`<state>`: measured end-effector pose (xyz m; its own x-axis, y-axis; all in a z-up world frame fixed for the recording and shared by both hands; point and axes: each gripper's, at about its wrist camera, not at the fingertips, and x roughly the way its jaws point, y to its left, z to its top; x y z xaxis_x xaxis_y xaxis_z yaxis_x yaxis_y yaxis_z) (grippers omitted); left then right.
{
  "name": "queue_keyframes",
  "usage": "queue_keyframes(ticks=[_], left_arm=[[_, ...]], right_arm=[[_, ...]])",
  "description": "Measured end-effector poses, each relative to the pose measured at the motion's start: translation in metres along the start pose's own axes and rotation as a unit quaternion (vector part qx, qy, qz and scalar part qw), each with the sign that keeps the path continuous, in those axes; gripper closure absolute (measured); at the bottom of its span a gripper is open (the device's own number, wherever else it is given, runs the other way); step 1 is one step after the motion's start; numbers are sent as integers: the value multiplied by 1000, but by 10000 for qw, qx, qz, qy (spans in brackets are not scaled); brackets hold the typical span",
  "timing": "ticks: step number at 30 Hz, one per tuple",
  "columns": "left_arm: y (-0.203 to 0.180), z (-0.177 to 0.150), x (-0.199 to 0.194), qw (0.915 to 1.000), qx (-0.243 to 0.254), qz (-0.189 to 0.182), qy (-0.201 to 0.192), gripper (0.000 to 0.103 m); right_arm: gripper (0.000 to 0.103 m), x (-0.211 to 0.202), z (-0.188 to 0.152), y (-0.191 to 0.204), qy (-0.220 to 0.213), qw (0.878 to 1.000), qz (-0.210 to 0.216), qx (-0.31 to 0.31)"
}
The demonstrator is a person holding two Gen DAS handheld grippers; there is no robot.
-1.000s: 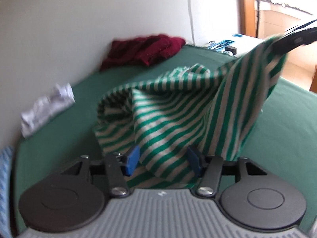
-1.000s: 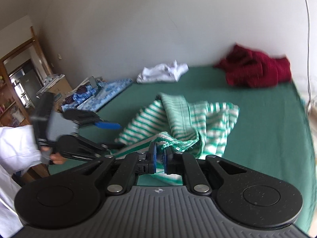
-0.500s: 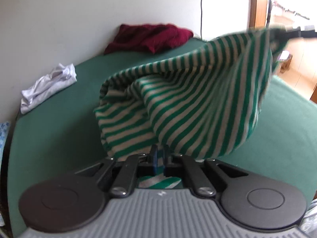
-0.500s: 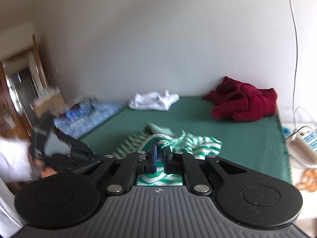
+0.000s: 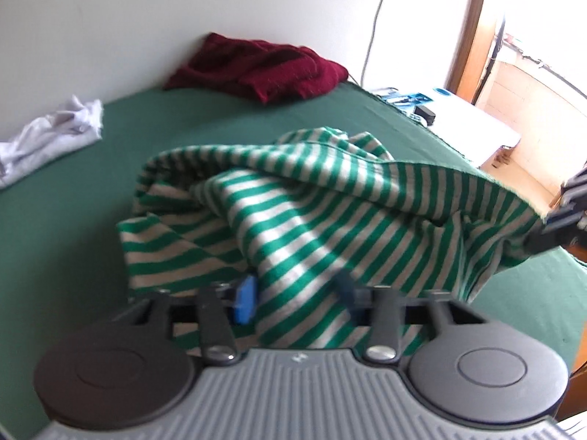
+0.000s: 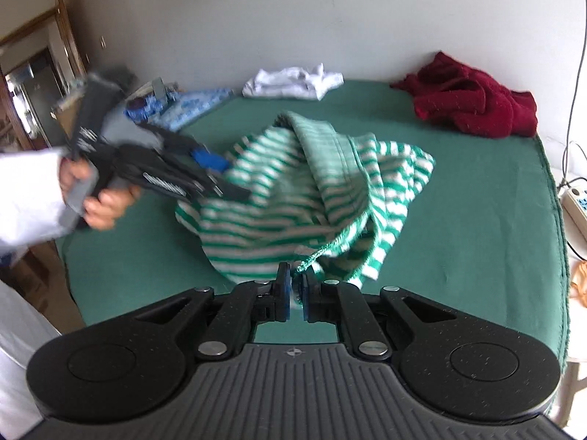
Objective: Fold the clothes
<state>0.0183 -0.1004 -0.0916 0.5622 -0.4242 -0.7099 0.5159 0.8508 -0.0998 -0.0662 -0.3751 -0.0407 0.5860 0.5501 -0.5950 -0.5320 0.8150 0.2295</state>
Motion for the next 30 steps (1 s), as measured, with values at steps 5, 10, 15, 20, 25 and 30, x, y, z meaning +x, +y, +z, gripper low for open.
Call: queue_keyframes(ticks=[5, 10, 15, 20, 25, 30], left_arm=[[15, -1, -9, 9986, -415, -277, -157, 102], [17, -14, -28, 9989, -347, -166, -275, 102], [16, -22, -36, 9993, -217, 13, -316, 102], [16, -26, -25, 9995, -213, -98, -207, 102], [12, -31, -21, 9997, -40, -65, -218, 102], [9, -33, -19, 9997, 134, -17, -223, 102]], right_arm=[[98, -28, 24, -13, -857, 9930, 232, 782], [98, -60, 43, -37, -2003, 9605, 766, 1771], [100, -34, 31, -35, -1000, 9833, 115, 1517], [83, 18, 44, -19, -215, 9949, -220, 961], [68, 103, 108, -27, -438, 9905, 274, 1273], [63, 203, 140, -60, 244, 9867, 1, 1607]])
